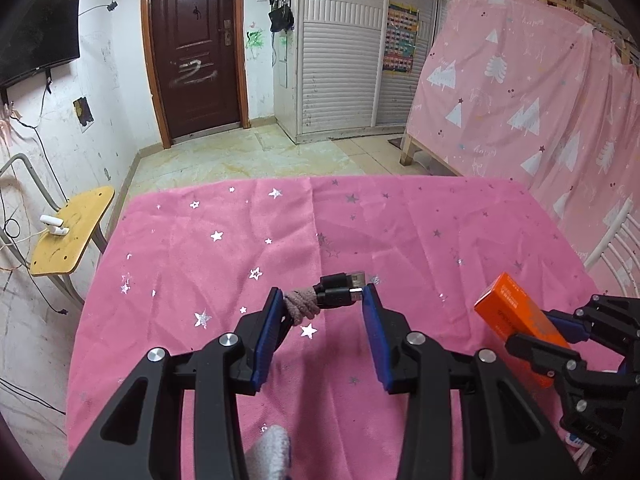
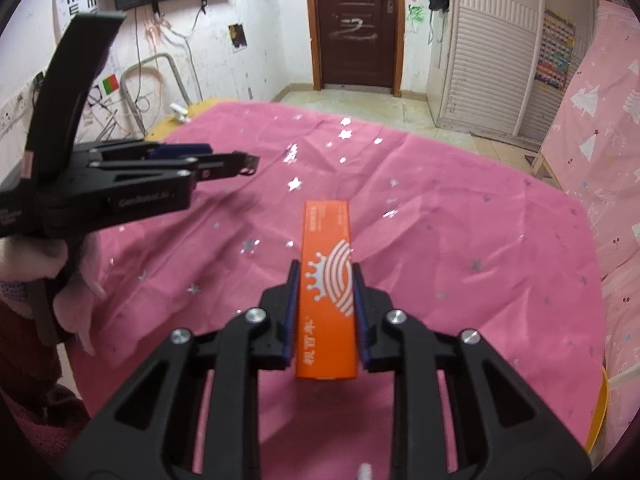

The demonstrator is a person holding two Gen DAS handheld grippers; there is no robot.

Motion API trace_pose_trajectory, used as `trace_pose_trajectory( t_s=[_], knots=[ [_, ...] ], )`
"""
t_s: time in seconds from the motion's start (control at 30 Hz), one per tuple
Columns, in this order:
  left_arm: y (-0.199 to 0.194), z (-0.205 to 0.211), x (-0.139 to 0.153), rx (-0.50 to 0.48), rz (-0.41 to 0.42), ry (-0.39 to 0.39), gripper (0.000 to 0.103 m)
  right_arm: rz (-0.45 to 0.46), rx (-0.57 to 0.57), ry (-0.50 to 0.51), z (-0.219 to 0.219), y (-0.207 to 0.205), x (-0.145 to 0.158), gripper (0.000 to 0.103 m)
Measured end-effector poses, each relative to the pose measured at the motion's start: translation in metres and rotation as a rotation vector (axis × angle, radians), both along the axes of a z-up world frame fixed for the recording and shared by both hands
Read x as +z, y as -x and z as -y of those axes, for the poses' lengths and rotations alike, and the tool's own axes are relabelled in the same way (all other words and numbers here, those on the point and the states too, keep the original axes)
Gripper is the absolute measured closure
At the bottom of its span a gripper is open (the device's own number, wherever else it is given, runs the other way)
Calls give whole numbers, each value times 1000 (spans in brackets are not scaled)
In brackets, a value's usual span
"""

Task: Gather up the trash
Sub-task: 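Carry cable and orange box over the orange bucket and open both tools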

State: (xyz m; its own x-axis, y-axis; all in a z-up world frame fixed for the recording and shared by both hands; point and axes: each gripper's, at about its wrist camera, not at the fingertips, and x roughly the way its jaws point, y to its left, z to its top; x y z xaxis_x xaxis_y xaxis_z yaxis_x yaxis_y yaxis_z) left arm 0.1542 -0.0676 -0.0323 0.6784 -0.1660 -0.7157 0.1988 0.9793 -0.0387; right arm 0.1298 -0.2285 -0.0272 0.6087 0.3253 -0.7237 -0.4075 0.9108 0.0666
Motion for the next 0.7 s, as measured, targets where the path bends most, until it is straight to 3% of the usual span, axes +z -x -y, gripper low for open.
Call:
trace_pose_trajectory(
  t_s=[0.43, 0.7],
  knots=[
    [13, 49, 31, -54, 65, -29, 70, 73, -120, -82, 61, 8, 19, 81],
    [23, 102, 43, -124, 92, -61, 70, 126, -222, -134, 114, 19, 28, 81]
  ],
)
